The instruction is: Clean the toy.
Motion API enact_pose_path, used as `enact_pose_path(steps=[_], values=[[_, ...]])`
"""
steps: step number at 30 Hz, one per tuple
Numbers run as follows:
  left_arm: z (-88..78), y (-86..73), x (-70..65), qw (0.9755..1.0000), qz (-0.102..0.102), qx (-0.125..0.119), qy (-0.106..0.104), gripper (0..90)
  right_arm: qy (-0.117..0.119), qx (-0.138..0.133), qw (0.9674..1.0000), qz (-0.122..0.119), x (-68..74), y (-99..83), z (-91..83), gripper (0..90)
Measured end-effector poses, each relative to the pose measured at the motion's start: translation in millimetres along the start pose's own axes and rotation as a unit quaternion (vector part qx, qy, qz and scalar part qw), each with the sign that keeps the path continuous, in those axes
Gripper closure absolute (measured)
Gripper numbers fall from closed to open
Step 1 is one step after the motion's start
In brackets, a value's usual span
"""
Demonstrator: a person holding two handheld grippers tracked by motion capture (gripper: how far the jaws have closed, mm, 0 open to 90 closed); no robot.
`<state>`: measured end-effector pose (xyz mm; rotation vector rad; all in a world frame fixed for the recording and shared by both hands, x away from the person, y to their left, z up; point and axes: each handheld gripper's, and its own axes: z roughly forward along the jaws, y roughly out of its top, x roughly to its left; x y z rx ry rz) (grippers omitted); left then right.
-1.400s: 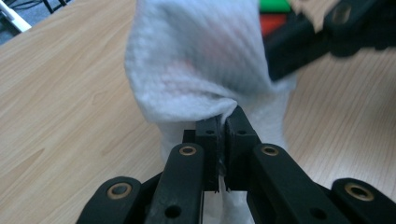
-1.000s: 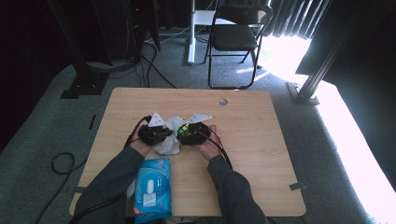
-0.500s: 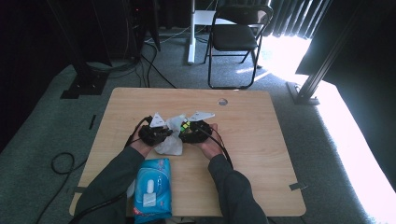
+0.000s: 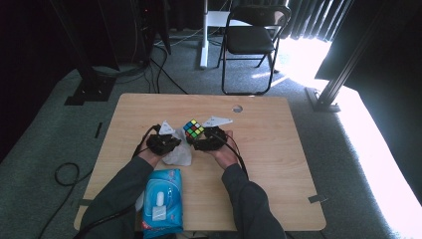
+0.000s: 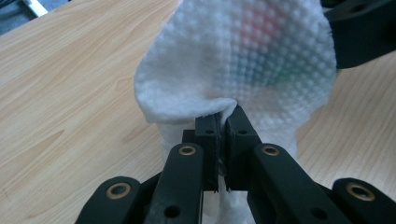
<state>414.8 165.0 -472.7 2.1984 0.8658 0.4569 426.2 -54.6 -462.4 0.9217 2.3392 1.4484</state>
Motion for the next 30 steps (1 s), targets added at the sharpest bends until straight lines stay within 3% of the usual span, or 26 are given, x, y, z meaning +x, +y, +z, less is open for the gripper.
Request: enact_pose_path(steps=[9, 23, 30], values=[[1.4, 2.9, -6.5, 0.9999, 0.015, -0.003, -0.007, 85.5, 0.010, 0.002, 0.9999, 0.005, 4.4, 0.6, 7.0, 34.2], [8.3, 7.5, -21.0, 0.9974, 0.058, -0.001, -0.043, 84.1, 0.015, 0.002, 0.9998, 0.011, 7.1, 9.3, 6.1, 34.2], [6.6, 6.5, -14.9, 0.9983, 0.046, -0.009, -0.034, 83.8, 0.018, 0.002, 0.9998, 0.010, 6.6, 10.3, 4.4, 34.2]])
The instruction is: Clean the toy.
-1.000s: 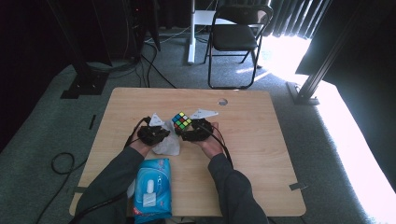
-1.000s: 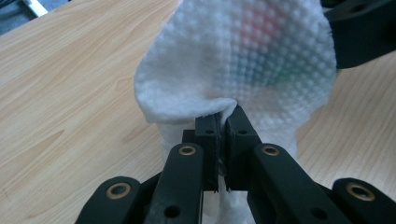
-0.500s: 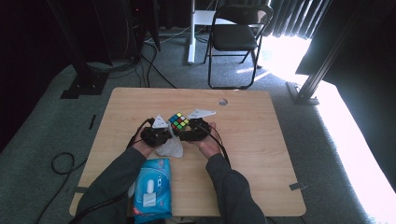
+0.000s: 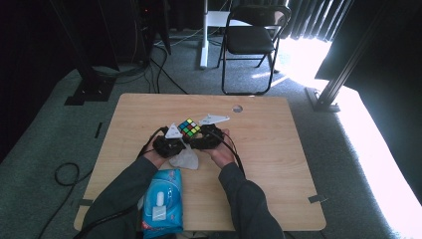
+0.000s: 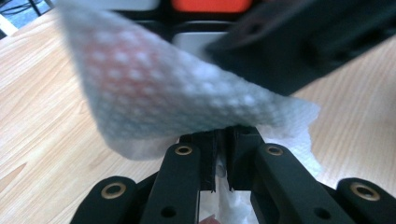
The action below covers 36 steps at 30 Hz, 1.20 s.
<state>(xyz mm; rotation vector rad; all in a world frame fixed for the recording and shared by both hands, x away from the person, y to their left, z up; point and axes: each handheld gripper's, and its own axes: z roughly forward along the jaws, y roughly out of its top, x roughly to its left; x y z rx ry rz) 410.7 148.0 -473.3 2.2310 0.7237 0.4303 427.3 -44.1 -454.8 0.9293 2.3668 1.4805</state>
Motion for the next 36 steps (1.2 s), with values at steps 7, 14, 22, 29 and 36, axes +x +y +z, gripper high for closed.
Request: enact_pose_path(steps=[7, 14, 22, 29, 36], values=[[-3.8, -4.3, 13.7, 0.9995, -0.028, -0.012, 0.012, 81.8, 0.003, 0.002, 1.0000, 0.001, 0.0, -1.0, -0.4, 34.2], [-9.5, -8.7, 27.7, 0.9975, -0.059, -0.029, 0.026, 86.6, 0.004, 0.003, 1.0000, 0.002, -1.2, -2.3, -1.0, 34.2], [-8.2, -8.0, 27.4, 0.9980, -0.055, -0.025, 0.021, 87.4, 0.009, 0.000, 0.9999, 0.009, -1.4, -1.4, 0.1, 34.2], [-1.0, -3.1, 15.1, 0.9993, -0.029, -0.023, 0.000, 87.1, 0.008, -0.004, 0.9999, 0.013, -1.1, 1.3, 1.0, 34.2], [0.3, -0.1, 3.5, 0.9995, 0.002, -0.027, -0.016, 87.0, 0.003, -0.011, 0.9997, 0.021, -4.1, 1.6, -0.2, 34.2]])
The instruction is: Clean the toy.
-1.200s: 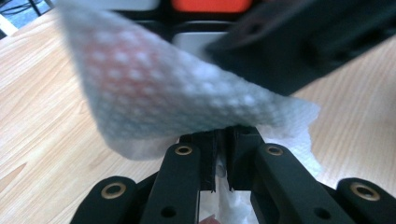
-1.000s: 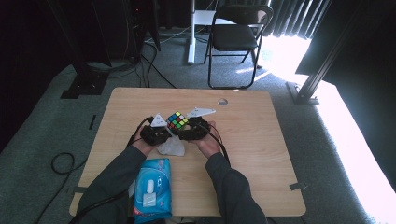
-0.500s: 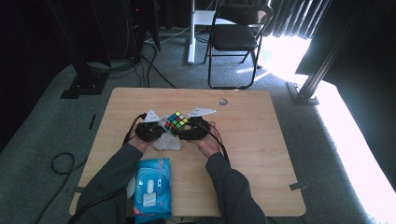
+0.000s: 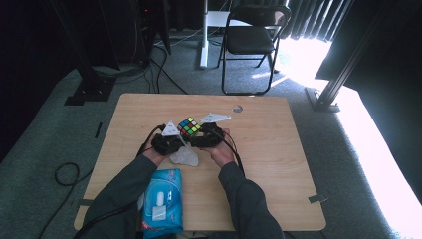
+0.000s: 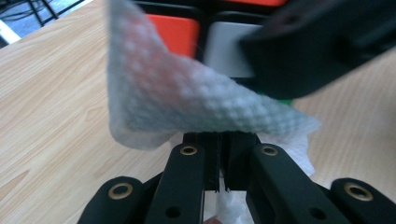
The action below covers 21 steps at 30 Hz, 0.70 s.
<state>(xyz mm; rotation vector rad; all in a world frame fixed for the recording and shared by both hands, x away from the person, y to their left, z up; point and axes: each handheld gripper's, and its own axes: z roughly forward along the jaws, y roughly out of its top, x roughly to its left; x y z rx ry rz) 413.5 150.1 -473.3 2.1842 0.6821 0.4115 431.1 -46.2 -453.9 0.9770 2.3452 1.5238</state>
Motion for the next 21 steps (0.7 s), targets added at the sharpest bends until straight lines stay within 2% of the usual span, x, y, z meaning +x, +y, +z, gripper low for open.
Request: enact_pose_path(steps=[7, 15, 21], values=[[-3.0, -0.3, 0.3, 1.0000, 0.001, -0.008, 0.002, 86.7, -0.005, -0.001, 1.0000, 0.002, -2.4, -0.2, -1.2, 34.2], [-11.7, -5.5, 9.5, 0.9993, -0.025, -0.026, 0.007, 86.6, -0.011, 0.002, 0.9999, 0.003, -6.6, -4.7, -4.5, 34.2], [-16.6, -8.9, 17.5, 0.9983, -0.043, -0.033, 0.019, 86.6, -0.014, 0.009, 0.9999, 0.004, -9.9, -10.5, -6.6, 34.2]])
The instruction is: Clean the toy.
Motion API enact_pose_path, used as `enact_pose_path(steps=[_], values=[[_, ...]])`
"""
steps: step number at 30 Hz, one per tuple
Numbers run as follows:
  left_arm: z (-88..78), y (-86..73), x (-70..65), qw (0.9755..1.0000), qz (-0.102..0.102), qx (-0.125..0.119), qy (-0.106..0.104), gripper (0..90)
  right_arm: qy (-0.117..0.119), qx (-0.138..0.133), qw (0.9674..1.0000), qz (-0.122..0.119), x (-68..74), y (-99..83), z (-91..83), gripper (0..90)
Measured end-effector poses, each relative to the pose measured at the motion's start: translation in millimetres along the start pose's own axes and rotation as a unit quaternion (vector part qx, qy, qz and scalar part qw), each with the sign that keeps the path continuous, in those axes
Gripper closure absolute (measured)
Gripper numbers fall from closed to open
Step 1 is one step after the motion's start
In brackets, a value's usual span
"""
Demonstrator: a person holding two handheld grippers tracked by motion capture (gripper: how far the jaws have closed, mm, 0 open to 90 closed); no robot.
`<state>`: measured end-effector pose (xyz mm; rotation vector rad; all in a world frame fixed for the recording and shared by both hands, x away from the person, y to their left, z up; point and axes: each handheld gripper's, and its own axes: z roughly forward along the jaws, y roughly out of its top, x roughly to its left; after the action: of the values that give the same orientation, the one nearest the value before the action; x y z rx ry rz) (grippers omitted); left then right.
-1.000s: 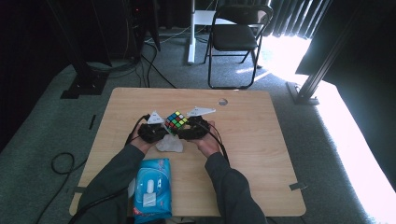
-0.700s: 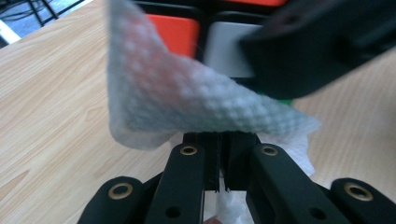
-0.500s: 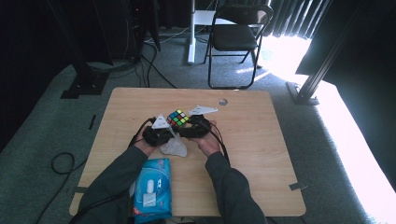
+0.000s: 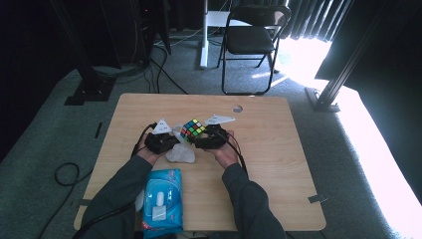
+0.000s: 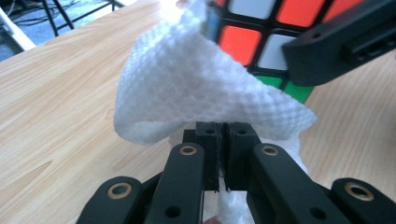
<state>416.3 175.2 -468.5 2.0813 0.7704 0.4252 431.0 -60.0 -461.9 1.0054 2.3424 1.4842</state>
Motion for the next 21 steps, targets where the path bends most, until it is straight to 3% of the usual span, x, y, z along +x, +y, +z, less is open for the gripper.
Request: enact_pose_path(steps=[5, 17, 21], values=[[-7.2, 3.1, 4.8, 0.9997, -0.014, -0.018, 0.008, 86.7, -0.012, 0.008, 0.9999, -0.006, -1.7, -1.9, 0.0, 34.2], [-20.1, 3.5, 16.5, 0.9989, -0.025, -0.023, 0.032, 86.7, -0.017, 0.018, 0.9997, -0.009, -3.5, -8.6, 2.7, 34.2], [-22.5, 1.7, 19.7, 0.9986, -0.029, -0.021, 0.038, 86.6, -0.029, 0.026, 0.9990, -0.023, -2.5, -11.0, 4.1, 34.2]])
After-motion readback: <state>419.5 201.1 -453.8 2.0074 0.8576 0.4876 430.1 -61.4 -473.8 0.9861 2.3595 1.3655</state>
